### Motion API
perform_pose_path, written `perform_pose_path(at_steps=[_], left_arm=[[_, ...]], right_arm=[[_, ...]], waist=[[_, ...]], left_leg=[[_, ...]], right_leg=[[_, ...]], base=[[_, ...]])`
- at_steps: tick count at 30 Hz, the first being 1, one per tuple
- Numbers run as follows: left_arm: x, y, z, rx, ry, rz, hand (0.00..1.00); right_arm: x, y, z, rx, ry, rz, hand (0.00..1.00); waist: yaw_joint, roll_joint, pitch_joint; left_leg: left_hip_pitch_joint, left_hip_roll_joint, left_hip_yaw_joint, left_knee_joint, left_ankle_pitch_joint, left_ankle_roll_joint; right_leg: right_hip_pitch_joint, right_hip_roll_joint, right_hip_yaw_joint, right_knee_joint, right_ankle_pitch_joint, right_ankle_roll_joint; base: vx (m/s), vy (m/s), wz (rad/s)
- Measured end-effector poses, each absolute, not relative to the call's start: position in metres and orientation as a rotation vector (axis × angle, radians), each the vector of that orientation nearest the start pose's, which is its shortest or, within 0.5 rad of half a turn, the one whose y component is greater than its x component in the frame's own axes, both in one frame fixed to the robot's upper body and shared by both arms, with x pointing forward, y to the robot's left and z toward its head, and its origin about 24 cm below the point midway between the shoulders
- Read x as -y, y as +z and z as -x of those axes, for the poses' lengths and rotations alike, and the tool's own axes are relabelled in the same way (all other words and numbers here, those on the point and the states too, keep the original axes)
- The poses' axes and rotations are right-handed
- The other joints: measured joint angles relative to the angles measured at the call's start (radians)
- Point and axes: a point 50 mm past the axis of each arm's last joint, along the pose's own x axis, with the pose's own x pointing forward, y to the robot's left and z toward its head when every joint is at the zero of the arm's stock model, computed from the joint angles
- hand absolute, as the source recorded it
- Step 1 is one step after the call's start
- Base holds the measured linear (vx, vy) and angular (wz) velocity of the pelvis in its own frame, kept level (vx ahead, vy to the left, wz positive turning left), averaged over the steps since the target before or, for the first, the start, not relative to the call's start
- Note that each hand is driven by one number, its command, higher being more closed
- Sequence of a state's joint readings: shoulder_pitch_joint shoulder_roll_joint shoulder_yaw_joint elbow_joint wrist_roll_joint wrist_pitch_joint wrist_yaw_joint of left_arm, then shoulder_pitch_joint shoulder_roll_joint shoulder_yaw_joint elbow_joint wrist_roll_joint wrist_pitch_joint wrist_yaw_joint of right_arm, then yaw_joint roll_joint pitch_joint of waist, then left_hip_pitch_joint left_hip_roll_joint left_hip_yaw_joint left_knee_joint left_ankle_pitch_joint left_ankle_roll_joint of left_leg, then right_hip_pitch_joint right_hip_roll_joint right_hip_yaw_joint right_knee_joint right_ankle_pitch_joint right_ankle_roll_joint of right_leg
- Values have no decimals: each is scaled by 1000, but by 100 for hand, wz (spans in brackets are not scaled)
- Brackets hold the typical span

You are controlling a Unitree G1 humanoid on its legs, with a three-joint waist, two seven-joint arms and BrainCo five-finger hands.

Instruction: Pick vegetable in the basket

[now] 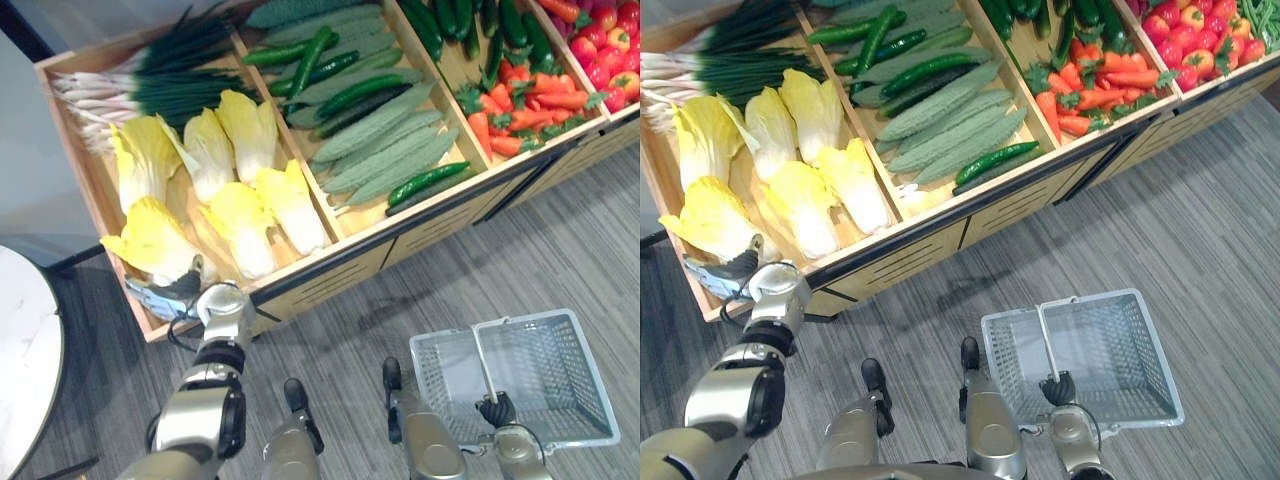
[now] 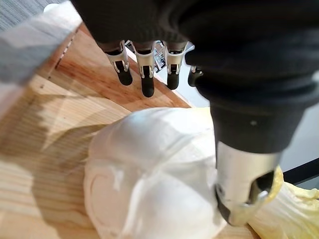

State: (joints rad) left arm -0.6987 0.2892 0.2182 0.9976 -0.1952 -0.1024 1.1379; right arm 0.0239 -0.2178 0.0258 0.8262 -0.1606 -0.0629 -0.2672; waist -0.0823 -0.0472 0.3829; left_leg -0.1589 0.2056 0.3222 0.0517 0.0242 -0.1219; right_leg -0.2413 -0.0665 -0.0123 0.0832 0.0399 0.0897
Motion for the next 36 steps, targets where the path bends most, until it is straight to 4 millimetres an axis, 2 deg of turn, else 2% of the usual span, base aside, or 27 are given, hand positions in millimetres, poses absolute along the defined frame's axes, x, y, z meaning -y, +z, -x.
perform_pose_path(at_steps=[4,5,9,10,13,21,27,36], left_arm=[[-291,83,-332,-121,1393,-10,0],[-294,88,-334,-112,1393,-10,100],[-294,101,-345,-96,1276,21,100],[-294,109,-350,-71,1242,29,100],[-296,117,-353,-48,1231,23,100],[-290,119,-359,-32,1128,-23,100],[-286,119,-361,-26,1101,-56,100],[-285,120,-361,-15,1097,0,100]], right_arm=[[230,-107,-174,-694,-220,465,100],[229,-107,-174,-688,-216,464,100],[227,-106,-176,-674,-201,458,100],[225,-105,-178,-655,-187,459,100],[223,-104,-179,-644,-173,463,100],[217,-99,-192,-608,-147,469,100],[212,-94,-203,-576,-126,478,100],[213,-93,-206,-573,-134,479,100]], waist=[[1,-24,22],[2,-28,26],[3,-38,34],[4,-51,40],[5,-54,43],[10,-55,44],[15,-57,45],[16,-57,45]], left_leg=[[-14,7,28,-33,12,-18],[-19,12,32,-37,13,-19],[-19,30,62,-51,14,-21],[-22,36,77,-51,14,-21],[-32,33,80,-51,26,-25],[-33,25,84,-50,65,-14],[-34,11,83,-49,70,-13],[-31,-5,75,-64,71,-12]], right_leg=[[-45,8,10,5,11,-6],[-53,13,11,4,11,-6],[-55,24,8,-11,11,-5],[-61,26,8,-11,11,-5],[-71,24,11,-12,21,2],[-71,13,13,-11,44,-2],[-70,0,16,-11,56,-2],[-69,-12,14,-13,59,2]], base=[[-64,-44,-14],[-46,-48,-7],[-40,-61,-2],[-36,-45,-5],[-10,-11,-1],[2,-2,4],[0,0,0],[0,-3,1]])
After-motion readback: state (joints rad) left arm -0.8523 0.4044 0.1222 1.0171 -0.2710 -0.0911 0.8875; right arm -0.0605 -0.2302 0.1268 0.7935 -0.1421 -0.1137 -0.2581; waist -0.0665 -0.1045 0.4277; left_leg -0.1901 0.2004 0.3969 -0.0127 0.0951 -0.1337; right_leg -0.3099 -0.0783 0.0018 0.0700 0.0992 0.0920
